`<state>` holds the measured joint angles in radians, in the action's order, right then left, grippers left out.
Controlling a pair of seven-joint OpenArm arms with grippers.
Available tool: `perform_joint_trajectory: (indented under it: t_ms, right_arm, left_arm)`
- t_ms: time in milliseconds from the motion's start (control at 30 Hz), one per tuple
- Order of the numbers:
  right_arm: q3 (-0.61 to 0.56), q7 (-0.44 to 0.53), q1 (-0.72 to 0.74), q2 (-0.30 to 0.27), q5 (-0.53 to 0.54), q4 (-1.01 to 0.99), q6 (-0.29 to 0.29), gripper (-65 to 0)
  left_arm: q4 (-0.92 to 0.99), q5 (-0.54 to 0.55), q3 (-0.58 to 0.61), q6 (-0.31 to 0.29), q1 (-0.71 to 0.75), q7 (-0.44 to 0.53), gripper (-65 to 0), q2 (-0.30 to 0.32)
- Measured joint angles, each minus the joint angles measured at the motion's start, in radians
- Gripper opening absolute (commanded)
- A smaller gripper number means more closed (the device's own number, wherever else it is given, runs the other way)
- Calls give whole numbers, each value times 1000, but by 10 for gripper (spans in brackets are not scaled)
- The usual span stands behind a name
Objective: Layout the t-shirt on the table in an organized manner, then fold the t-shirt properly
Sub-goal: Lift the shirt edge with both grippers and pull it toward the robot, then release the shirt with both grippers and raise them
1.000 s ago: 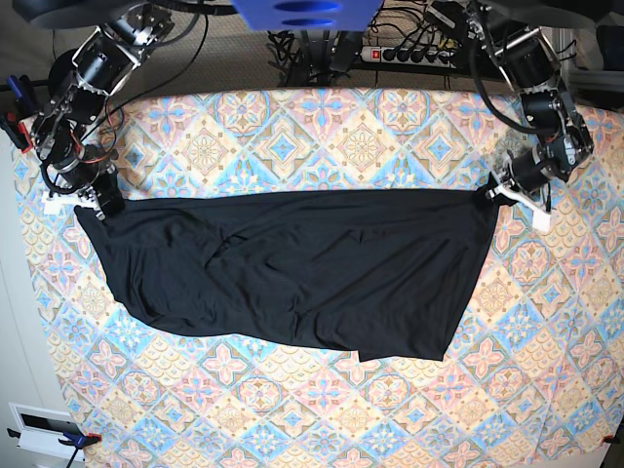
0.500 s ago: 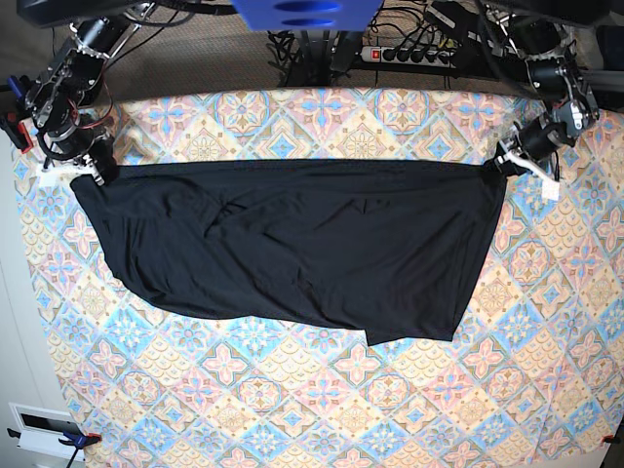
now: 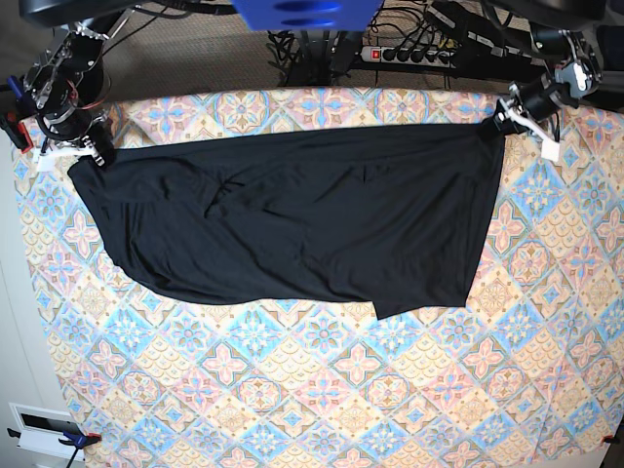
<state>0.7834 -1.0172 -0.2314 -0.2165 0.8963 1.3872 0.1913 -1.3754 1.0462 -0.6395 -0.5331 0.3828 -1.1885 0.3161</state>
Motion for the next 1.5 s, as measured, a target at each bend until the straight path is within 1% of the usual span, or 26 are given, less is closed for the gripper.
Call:
perform_joint_trajectory:
  t_ms: [67, 300, 433, 533, 867, 967, 1067, 1167, 1267, 1400, 1500]
  right_arm:
    - [0, 2, -12, -2, 3, 2, 6, -650]
    - [0, 12, -43, -3, 25, 8, 8, -650]
    - [0, -1, -69, -2, -5, 58, 2, -650]
    - [0, -8, -93, 0, -9, 84, -3, -650]
    - [0, -15, -91, 0, -21, 89, -5, -650]
    - [0, -16, -90, 0, -21, 89, -5, -628]
    - [0, -18, -90, 0, -16, 90, -4, -558]
    - [0, -18, -90, 0, -4, 91, 0, -473]
    - [0, -14, -90, 0, 2, 92, 1, -420]
    - [0, -14, -90, 0, 3, 93, 7, -391]
    - [0, -3, -100, 0, 3, 98, 7, -388]
  left_arm:
    - [-26, -19, 0, 2, 14, -6, -650, 0]
    - [-27, -21, 0, 3, 14, -15, -650, 1]
    - [-27, -21, 0, 2, 14, -16, -650, 3]
    - [-27, -21, 0, 3, 14, -16, -650, 3]
    - [-27, -21, 0, 3, 14, -15, -650, 2]
    - [-27, -21, 0, 3, 14, -16, -614, 3]
    - [-27, -19, 0, 1, 14, -17, -541, 2]
    - [-31, -4, 3, -3, 14, -24, -461, 3]
    - [-32, 10, 3, -11, 17, -31, -398, 2]
    - [-34, 26, 2, -11, 17, -41, -343, 2]
    - [-34, 32, 2, -14, 18, -45, -323, 0]
